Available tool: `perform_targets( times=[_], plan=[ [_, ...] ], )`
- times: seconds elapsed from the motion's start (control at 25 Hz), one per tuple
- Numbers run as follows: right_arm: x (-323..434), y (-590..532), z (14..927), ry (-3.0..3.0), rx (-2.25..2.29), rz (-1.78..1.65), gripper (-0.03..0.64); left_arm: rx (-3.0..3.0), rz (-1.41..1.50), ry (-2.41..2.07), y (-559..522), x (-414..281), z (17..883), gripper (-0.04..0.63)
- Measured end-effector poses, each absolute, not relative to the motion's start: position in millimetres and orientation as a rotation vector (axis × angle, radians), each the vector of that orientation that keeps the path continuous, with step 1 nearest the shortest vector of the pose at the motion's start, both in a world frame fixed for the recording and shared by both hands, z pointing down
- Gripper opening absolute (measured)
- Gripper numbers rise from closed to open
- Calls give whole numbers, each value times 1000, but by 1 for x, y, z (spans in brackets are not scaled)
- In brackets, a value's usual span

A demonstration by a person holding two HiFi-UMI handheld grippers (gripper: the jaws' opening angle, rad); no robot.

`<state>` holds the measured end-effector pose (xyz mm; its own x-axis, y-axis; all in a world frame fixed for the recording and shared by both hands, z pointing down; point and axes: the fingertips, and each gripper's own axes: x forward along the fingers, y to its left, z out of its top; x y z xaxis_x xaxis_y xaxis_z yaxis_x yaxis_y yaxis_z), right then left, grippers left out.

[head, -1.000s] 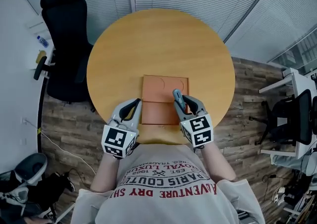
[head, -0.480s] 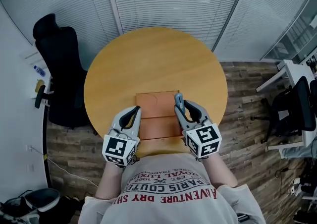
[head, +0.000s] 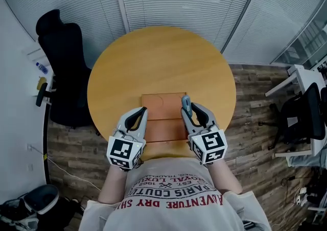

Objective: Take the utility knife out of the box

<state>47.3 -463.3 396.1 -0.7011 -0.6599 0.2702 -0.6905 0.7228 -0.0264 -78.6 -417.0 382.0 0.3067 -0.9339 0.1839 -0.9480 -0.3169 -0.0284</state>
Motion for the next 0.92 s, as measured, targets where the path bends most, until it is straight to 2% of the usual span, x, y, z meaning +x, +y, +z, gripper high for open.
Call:
perform_targets(
  times=[0.92],
  plan=[
    [37,-457,409,-2702,974,214,133,2425,245,-1833,-413,-80,386,11]
  ],
)
